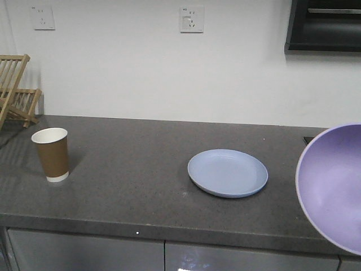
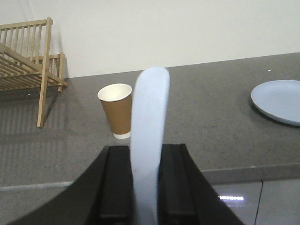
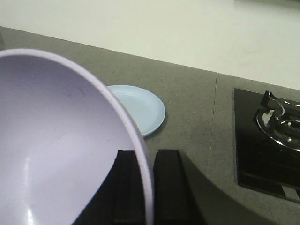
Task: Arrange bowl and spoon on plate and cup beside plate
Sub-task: 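Carry the spoon and bowl while driving to the counter with the blue plate, then position the base in front of the blue plate, holding both items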
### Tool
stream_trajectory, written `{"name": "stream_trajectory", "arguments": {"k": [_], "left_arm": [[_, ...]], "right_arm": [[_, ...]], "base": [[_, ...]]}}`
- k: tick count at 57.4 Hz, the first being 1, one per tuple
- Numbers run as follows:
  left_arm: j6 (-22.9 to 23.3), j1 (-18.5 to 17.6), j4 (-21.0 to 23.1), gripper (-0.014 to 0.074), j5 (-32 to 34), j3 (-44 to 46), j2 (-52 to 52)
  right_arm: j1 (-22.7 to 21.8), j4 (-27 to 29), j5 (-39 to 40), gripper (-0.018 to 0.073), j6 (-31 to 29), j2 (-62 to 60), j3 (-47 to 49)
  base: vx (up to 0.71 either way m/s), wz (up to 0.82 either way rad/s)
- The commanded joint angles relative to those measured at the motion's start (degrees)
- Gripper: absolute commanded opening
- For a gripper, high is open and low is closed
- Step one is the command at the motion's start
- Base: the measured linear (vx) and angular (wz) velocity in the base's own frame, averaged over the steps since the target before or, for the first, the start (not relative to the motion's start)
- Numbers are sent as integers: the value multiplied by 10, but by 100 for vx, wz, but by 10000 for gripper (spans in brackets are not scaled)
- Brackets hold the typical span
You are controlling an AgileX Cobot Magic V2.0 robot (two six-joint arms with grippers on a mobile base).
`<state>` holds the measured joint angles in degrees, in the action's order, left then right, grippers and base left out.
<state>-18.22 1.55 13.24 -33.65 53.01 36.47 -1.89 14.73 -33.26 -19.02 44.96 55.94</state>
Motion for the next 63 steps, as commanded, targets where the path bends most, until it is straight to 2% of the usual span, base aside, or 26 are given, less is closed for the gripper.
{"name": "stream_trajectory", "arguments": {"k": [1, 63], "left_arm": [[0, -3, 10, -6, 47, 14, 2], [0, -3, 10, -6, 47, 14, 2]], "right_arm": [[-4, 6, 52, -9, -2, -3, 18], [-4, 6, 52, -9, -2, -3, 18]], "base": [[38, -5], [29, -12]]}}
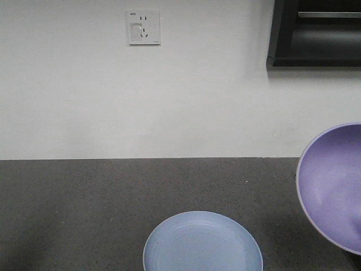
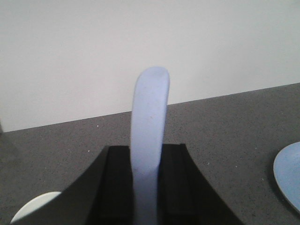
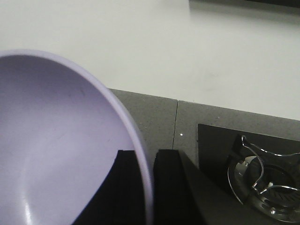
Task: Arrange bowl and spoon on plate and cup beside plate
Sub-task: 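Position the base in front of the blue plate, holding both items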
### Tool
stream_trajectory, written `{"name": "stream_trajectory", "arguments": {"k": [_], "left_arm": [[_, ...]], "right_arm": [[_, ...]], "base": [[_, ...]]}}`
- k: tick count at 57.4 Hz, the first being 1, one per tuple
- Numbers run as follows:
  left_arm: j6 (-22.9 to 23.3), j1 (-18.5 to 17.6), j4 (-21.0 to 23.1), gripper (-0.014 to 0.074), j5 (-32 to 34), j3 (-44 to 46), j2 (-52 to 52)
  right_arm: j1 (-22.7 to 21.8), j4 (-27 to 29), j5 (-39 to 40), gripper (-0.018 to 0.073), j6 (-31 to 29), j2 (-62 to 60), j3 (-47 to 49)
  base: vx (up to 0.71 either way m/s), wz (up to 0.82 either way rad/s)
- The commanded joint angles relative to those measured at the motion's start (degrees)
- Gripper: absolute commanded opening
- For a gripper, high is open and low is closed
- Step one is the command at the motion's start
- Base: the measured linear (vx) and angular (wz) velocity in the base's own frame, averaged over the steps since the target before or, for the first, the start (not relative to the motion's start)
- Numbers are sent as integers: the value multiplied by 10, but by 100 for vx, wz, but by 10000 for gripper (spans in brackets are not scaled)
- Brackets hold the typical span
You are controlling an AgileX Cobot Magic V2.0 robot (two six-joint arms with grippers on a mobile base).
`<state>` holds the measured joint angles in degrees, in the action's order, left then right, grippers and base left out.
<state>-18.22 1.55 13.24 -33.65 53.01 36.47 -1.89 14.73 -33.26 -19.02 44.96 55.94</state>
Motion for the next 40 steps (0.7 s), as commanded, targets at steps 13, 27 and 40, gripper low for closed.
{"name": "stream_trajectory", "arguments": {"k": [13, 27, 40], "left_arm": [[0, -3, 10, -6, 47, 14, 2], [0, -3, 10, -6, 47, 14, 2], [0, -3, 10, -6, 47, 14, 2]], "right_arm": [[-4, 6, 52, -9, -2, -3, 18], [-4, 6, 52, -9, -2, -3, 18], [-4, 6, 52, -9, -2, -3, 18]], "base": [[14, -4], [8, 3], [3, 0]]}}
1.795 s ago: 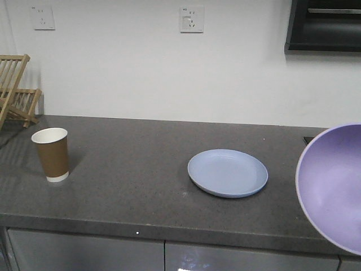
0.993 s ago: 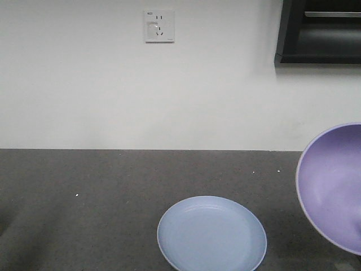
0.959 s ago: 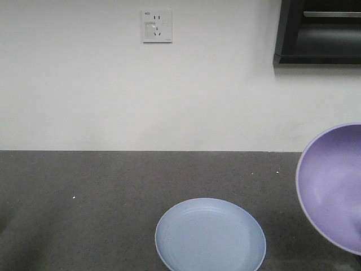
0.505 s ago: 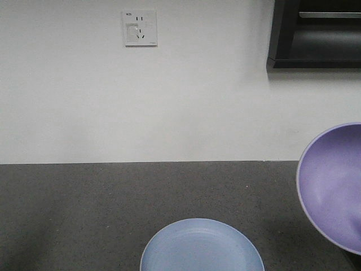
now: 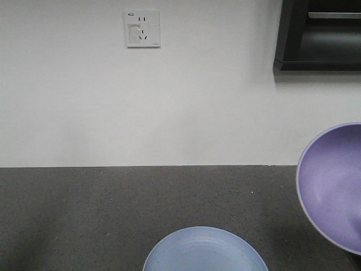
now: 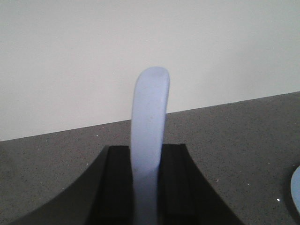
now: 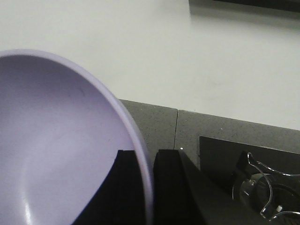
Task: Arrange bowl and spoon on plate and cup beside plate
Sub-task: 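Position the base in front of the blue plate, holding both items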
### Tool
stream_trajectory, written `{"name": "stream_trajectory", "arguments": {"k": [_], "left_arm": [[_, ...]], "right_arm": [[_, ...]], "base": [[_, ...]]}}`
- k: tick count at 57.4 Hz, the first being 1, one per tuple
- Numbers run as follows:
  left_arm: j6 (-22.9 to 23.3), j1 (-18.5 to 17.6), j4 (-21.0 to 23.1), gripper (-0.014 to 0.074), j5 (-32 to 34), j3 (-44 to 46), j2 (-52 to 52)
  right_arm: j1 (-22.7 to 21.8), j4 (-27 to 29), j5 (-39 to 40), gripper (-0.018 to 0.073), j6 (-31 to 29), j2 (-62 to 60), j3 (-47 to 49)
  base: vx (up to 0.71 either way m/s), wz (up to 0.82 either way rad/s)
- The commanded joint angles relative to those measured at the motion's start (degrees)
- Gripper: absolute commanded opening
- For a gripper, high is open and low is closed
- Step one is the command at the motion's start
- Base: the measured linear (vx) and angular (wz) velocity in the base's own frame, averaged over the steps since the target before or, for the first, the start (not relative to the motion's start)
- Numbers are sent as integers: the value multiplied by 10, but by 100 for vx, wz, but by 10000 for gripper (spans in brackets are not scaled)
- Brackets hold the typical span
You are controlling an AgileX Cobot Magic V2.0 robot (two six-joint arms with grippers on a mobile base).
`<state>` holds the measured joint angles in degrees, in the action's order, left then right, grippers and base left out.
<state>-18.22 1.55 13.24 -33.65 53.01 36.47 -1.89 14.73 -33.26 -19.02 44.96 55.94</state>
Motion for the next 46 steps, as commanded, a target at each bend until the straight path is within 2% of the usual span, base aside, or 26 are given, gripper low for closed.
{"name": "stream_trajectory", "arguments": {"k": [1, 46], "left_arm": [[0, -3, 10, -6, 47, 14, 2], [0, -3, 10, -6, 47, 14, 2]], "right_arm": [[-4, 6, 52, -9, -2, -3, 18], [-4, 6, 51, -9, -2, -3, 18]], "base": [[0, 0], [0, 0]]}}
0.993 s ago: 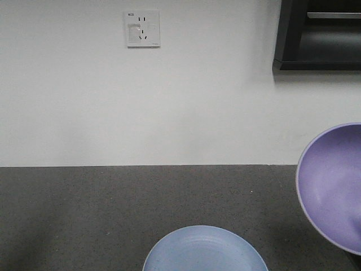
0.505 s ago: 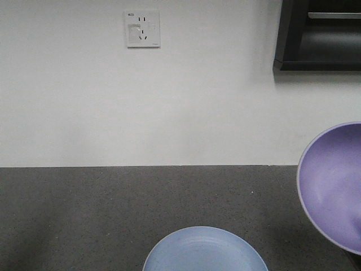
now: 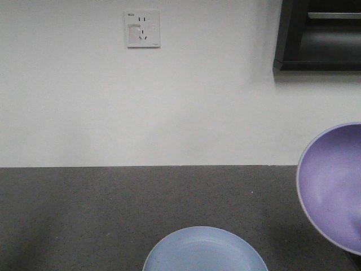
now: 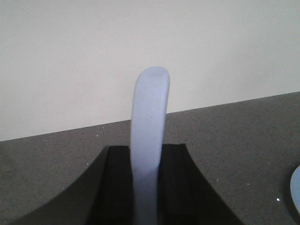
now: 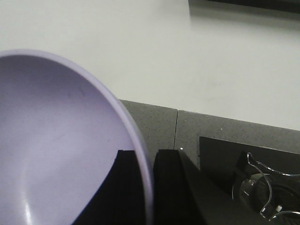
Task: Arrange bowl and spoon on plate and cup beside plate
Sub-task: 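Position the base in front of the blue plate, holding both items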
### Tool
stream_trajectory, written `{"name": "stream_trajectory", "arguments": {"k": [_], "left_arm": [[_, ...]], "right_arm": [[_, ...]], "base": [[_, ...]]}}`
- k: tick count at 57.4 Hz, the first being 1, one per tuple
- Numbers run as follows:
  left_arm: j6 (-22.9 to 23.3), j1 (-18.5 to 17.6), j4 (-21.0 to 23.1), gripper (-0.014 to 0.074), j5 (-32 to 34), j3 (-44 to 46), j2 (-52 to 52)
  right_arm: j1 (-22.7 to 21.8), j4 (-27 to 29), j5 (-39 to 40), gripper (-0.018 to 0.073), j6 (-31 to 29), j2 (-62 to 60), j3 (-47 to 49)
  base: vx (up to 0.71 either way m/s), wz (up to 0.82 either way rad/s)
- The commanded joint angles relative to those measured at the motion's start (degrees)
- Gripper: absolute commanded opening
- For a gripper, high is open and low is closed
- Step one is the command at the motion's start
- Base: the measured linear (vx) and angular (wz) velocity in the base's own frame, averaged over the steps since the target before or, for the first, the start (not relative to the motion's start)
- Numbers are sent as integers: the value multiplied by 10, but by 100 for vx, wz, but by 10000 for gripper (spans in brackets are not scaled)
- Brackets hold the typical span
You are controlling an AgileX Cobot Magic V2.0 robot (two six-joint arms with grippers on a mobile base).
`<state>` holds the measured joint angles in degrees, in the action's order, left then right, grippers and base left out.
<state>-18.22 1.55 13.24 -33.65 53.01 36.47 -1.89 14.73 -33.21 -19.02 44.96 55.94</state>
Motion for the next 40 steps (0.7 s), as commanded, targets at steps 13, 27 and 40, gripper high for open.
{"name": "stream_trajectory", "arguments": {"k": [13, 27, 40], "left_arm": [[0, -3, 10, -6, 47, 14, 2], [0, -3, 10, -6, 47, 14, 2], [0, -3, 10, -6, 47, 14, 2]], "right_arm": [[-4, 49, 64, -9, 2, 2, 18], [-4, 196, 41, -9, -110, 66, 40], [-3, 320, -21, -9, -231, 184, 110]], "base": [[0, 0], [0, 0], [0, 0]]}}
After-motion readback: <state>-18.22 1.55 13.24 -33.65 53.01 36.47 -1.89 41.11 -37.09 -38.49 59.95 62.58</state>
